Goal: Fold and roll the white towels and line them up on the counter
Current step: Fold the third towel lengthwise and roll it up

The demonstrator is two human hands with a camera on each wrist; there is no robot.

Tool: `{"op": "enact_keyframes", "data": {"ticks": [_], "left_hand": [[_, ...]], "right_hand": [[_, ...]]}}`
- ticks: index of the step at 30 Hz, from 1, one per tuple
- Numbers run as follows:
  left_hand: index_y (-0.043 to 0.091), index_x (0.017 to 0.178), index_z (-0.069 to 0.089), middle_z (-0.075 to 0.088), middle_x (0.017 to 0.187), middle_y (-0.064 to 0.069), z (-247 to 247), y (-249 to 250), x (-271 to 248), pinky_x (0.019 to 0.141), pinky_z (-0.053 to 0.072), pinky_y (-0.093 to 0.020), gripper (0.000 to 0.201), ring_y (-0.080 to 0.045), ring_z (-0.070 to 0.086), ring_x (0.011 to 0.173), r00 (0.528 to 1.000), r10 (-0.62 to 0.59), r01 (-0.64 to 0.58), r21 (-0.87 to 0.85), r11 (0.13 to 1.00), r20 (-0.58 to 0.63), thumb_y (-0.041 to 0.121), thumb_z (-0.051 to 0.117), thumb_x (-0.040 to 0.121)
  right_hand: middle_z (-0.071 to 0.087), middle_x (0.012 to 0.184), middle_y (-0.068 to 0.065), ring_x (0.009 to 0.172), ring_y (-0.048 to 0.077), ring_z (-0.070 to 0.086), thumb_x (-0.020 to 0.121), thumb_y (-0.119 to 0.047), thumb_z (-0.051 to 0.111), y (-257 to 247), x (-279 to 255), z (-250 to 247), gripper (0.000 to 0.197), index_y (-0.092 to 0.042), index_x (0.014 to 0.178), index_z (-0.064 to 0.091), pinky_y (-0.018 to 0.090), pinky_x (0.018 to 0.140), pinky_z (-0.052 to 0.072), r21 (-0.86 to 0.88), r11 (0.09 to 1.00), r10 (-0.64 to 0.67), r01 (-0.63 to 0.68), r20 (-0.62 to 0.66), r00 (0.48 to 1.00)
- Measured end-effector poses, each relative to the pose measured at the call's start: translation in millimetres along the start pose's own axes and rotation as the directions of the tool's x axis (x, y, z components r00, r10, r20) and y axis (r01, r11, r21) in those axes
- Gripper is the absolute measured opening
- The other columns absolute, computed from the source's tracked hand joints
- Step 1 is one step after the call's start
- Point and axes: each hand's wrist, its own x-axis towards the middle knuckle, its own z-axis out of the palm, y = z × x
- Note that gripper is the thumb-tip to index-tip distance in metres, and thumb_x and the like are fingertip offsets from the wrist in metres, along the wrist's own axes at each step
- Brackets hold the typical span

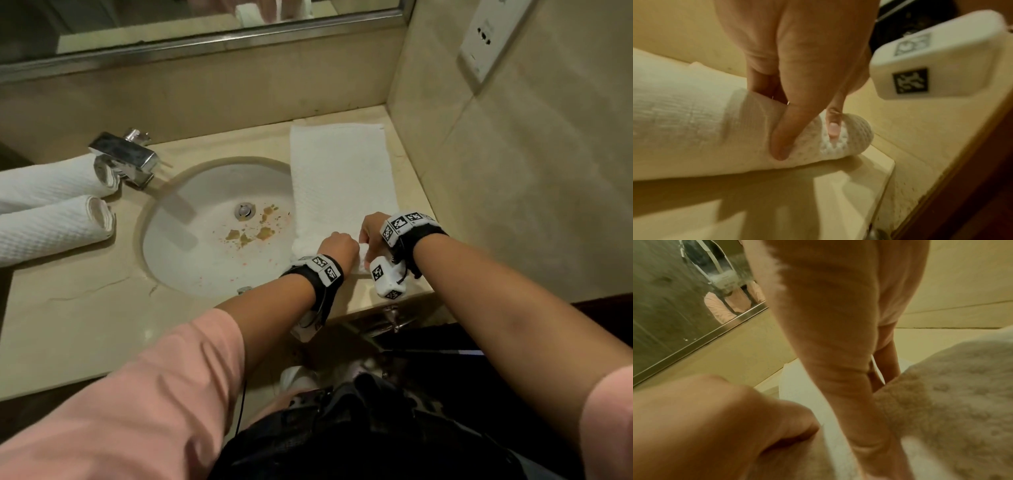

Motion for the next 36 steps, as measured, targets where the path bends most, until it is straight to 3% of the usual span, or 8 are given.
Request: {"op": "enact_keyframes", "data": {"ticks": [6,14,18,21,28,32,34,36], "left_hand": [[-0.002,0.109,0.063,0.063,0.114,-0.018,-11.9,-10.5,17.0,0.084,0.048,-0.033,0.025,-0.032,0.061,0.105,0.997,-0.006,0.015,-0.104,0.994,0.082,0.008,0.044,0.096],[0.01,0.11,0.067,0.067,0.112,-0.008,-24.6,-36.1,37.3,0.075,0.046,-0.025,0.033,-0.025,0.063,0.104,0.977,-0.028,0.085,-0.262,0.961,0.213,0.02,0.073,0.079],[0.014,0.113,0.067,0.068,0.109,-0.003,-27.7,-46.4,43.9,0.078,0.051,-0.023,0.053,-0.021,0.065,0.1,0.948,-0.063,0.184,-0.373,0.909,0.313,0.022,0.085,0.064],[0.016,0.101,0.072,0.071,0.097,0.0,-29.4,-49.2,45.7,0.082,0.055,-0.028,0.05,-0.019,0.067,0.092,0.932,-0.073,0.231,-0.426,0.875,0.356,0.024,0.089,0.055],[0.015,0.092,0.073,0.071,0.088,-0.002,-29.0,-40.8,41.5,0.073,0.053,-0.024,0.032,-0.018,0.068,0.086,0.939,-0.1,0.224,-0.366,0.903,0.328,0.025,0.083,0.064],[0.002,0.106,0.062,0.063,0.108,-0.014,-22.2,-22.1,32.2,0.08,0.046,-0.03,0.033,-0.028,0.061,0.101,0.986,-0.106,0.139,-0.283,0.949,0.128,0.029,0.058,0.087],[0.001,0.117,0.052,0.06,0.114,-0.015,-16.3,-13.4,29.9,0.083,0.043,-0.033,0.036,-0.032,0.058,0.106,0.988,-0.149,0.157,-0.309,0.938,0.051,0.024,0.058,0.09],[0.004,0.123,0.044,0.056,0.122,-0.015,-9.9,-6.5,28.6,0.099,0.036,-0.041,0.037,-0.034,0.053,0.114,0.987,-0.162,0.161,-0.252,0.954,0.018,0.011,0.057,0.089]], "right_hand": [[0.07,0.09,-0.001,0.078,0.02,0.066,0.06,-0.038,0.083,6.1,3.9,19.2,0.042,-0.02,0.094,0.065,0.036,0.076,0.057,-0.063,0.998,0.0,-0.006,-0.098,0.995],[0.045,0.124,0.011,0.114,0.027,0.045,0.065,-0.031,0.084,13.2,-8.2,50.9,0.075,-0.007,0.124,0.044,0.034,0.093,0.039,-0.25,0.968,-0.065,-0.035,-0.382,0.922],[0.043,0.124,0.014,0.112,0.029,0.042,0.073,-0.005,0.068,3.3,-7.2,63.4,0.054,-0.004,0.12,0.042,0.032,0.089,0.035,-0.114,0.989,0.03,-0.098,-0.489,0.872],[0.049,0.115,0.015,0.104,0.03,0.046,0.075,0.009,0.056,-2.4,-6.1,66.6,0.04,-0.004,0.112,0.049,0.033,0.083,0.036,-0.086,0.995,-0.001,-0.06,-0.581,0.814],[0.061,0.11,0.012,0.107,0.028,0.056,0.09,-0.006,0.051,-1.0,3.1,40.5,0.022,-0.006,0.11,0.06,0.034,0.082,0.045,-0.16,0.987,-0.051,-0.019,-0.425,0.904],[0.06,0.081,0.007,0.087,0.028,0.06,0.086,-0.005,0.058,-2.8,11.4,16.9,0.007,-0.007,0.08,0.06,0.03,0.07,0.044,-0.164,0.984,0.018,-0.071,-0.304,0.953],[0.043,0.061,0.003,0.073,0.025,0.052,0.082,-0.007,0.066,-1.7,15.6,7.3,0.033,-0.011,0.06,0.042,0.025,0.057,0.039,-0.11,0.991,0.05,-0.082,-0.272,0.961],[0.037,0.055,0.002,0.062,0.023,0.046,0.073,-0.013,0.076,-1.6,14.2,0.3,0.043,-0.013,0.055,0.037,0.02,0.048,0.034,-0.053,0.994,0.08,-0.093,-0.203,0.976]]}}
